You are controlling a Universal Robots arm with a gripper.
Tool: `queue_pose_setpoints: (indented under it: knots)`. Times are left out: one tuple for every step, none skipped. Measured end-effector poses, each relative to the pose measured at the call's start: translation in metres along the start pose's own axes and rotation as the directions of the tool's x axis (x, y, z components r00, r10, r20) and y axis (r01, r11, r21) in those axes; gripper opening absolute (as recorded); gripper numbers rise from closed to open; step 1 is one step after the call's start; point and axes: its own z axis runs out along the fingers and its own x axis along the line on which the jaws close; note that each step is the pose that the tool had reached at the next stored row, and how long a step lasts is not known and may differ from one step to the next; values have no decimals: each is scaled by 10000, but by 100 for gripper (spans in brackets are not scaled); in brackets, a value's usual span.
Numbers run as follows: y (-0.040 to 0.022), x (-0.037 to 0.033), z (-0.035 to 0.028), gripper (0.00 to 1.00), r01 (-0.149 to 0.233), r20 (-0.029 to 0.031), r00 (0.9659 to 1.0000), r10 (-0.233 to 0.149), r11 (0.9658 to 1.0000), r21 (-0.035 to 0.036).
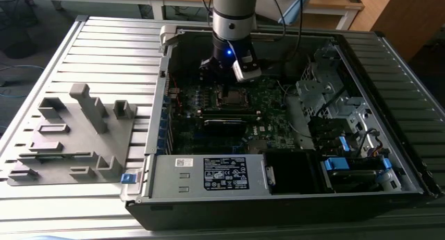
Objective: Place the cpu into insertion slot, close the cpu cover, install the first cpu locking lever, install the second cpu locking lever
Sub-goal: 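Close the cpu cover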
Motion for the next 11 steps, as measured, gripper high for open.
queue_pose_setpoints:
  knots:
    - [-2, 14, 5, 11, 1, 0, 10000, -1, 10000, 1]
    - [-4, 29, 10, 11, 0, 0, 10000, 0, 10000, 0]
    - [-5, 39, 19, 11, 0, 1, 10000, 0, 10000, -2]
    - [-7, 45, 29, 11, 0, 1, 10000, 0, 10000, -1]
    - [-8, 50, 38, 11, 0, 1, 10000, 0, 10000, -1]
    - [-8, 53, 43, 11, 0, 0, 10000, 0, 10000, -1]
    - [-9, 53, 43, 11, 1, -1, 10000, -1, 10000, 1]
    - [-8, 53, 44, 11, 2, -2, 10000, -2, 10000, 2]
    - [-6, 54, 46, 11, 1, -2, 10000, -1, 10000, -8]
    - [-5, 54, 47, 11, 0, -4, 10000, 0, 10000, -22]
    - [-3, 55, 48, 11, 0, -8, 10000, 0, 10000, -48]
